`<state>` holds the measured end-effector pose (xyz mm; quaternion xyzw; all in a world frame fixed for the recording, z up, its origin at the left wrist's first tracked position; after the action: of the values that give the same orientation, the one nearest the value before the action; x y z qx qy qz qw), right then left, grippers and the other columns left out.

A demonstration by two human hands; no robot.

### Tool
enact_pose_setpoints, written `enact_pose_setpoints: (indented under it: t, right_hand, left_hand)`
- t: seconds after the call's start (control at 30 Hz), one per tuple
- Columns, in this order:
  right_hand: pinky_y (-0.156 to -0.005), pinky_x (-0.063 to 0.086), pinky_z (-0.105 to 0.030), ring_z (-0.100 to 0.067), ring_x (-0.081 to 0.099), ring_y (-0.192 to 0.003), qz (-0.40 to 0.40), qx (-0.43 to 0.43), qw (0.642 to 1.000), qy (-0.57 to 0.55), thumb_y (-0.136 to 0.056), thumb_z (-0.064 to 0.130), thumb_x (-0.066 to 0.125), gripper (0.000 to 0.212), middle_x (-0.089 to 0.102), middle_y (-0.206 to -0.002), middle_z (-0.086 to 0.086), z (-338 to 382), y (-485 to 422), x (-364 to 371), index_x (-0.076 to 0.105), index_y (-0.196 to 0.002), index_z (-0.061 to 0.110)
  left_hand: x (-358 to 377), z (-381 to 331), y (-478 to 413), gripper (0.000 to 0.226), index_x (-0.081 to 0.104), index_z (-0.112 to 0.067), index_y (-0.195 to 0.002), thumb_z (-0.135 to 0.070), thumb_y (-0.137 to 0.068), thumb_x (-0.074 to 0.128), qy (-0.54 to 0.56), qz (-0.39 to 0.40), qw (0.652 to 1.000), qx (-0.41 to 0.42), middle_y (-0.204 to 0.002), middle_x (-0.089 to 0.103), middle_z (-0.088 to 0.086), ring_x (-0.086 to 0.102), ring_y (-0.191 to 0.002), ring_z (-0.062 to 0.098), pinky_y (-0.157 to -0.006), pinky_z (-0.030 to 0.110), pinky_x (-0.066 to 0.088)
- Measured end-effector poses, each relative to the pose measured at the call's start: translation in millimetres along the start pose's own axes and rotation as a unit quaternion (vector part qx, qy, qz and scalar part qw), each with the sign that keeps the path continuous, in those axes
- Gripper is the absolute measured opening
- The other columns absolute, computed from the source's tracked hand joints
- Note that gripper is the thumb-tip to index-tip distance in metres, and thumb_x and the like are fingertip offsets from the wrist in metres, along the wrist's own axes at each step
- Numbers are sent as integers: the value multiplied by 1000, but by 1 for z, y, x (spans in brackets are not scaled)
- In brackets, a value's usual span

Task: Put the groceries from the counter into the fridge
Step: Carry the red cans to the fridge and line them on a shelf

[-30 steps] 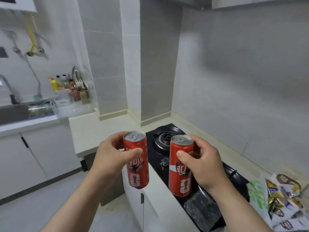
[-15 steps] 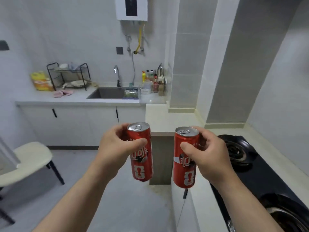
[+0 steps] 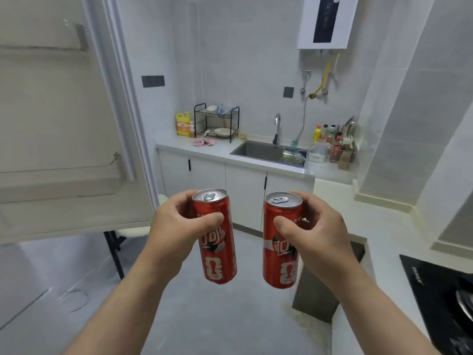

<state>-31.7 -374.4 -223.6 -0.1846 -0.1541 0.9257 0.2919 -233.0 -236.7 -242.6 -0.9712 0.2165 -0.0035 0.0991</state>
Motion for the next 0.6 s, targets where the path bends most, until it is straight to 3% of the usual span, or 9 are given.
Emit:
enact_pose_setpoints:
  t: [0.13,0.23,0.4,0.6]
  right_hand:
    - [-64,50,-7,6,63,-94,25,-16,999,-23,-75,32,75,33,65,-94,29,15,-20,62,57,-101,44]
    - [-64,50,-8,5,64,-93,56,-26,997,-38,-80,20,78,35,67,-94,27,26,-34,109,58,-100,41]
    - [-67,51,-8,5,65,-91,107,-42,992,-50,-77,26,78,34,69,-95,21,48,-53,177,58,-101,39]
    - [-70,54,-14,-3,68,-89,142,-62,985,-74,-81,12,76,32,72,-93,13,66,-73,251,65,-105,30]
  left_hand:
    - [-62,-2,-9,58,68,-22,-107,-34,-51,81,7,-37,999,11,-97,74,0,71,-93,20,-72,33,56]
    - [-102,-4,-15,55,68,-20,-107,-31,-55,79,13,-61,998,19,-97,74,2,71,-93,20,-71,31,57]
    - [-162,1,-23,64,68,-23,-109,-44,-49,77,16,-110,993,26,-97,74,0,71,-94,21,-76,38,58]
    - [-230,2,-25,49,68,-25,-107,-33,-60,77,5,-159,987,36,-96,74,-4,70,-93,14,-71,27,56]
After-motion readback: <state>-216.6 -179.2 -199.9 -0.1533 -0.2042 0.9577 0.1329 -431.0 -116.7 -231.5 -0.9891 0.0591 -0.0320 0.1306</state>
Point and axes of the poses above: each hand's wrist, its own y-axis away from the middle knuckle, its own x-axis out of the palm, z = x × y, the point moved 10 cm from there along -y, towards the middle knuckle
